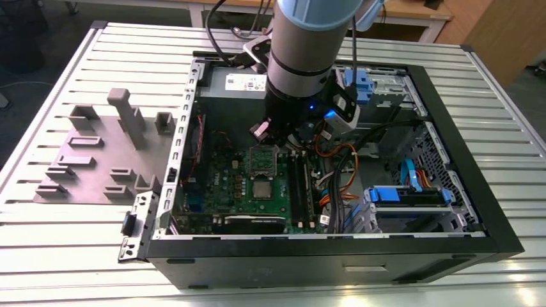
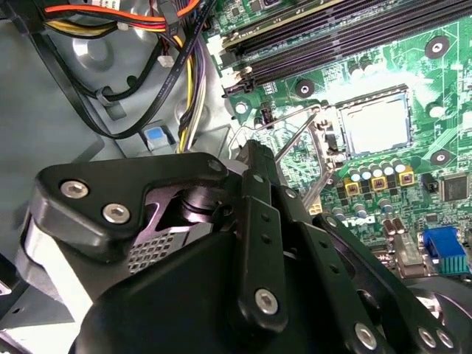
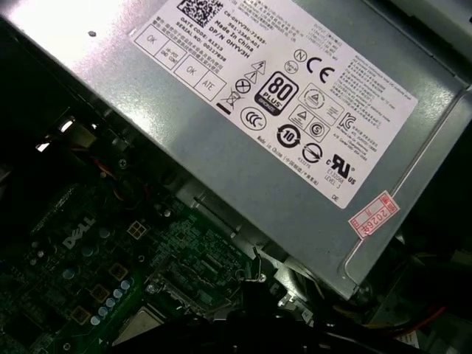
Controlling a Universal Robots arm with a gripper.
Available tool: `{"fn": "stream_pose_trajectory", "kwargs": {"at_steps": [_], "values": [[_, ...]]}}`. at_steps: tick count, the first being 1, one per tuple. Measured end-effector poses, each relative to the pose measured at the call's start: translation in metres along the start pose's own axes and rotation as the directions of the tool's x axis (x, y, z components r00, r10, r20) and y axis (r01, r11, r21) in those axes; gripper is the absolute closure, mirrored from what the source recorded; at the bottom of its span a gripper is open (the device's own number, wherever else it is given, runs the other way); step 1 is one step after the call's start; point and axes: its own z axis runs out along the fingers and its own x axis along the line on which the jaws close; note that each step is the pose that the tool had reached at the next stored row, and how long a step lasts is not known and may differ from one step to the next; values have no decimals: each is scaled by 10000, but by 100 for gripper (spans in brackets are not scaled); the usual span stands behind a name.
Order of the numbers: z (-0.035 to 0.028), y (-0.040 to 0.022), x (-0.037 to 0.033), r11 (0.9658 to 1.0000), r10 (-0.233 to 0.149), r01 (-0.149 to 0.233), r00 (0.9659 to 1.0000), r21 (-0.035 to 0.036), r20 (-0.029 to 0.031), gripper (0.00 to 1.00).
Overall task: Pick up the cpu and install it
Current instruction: 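Close the cpu cover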
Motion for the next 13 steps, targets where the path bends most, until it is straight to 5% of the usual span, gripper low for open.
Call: {"fn": "stream_pose_trajectory", "kwargs": {"at_steps": [13], "values": [[-1, -3, 2, 10000, -4, 4, 10000, 0, -1, 89]]}}
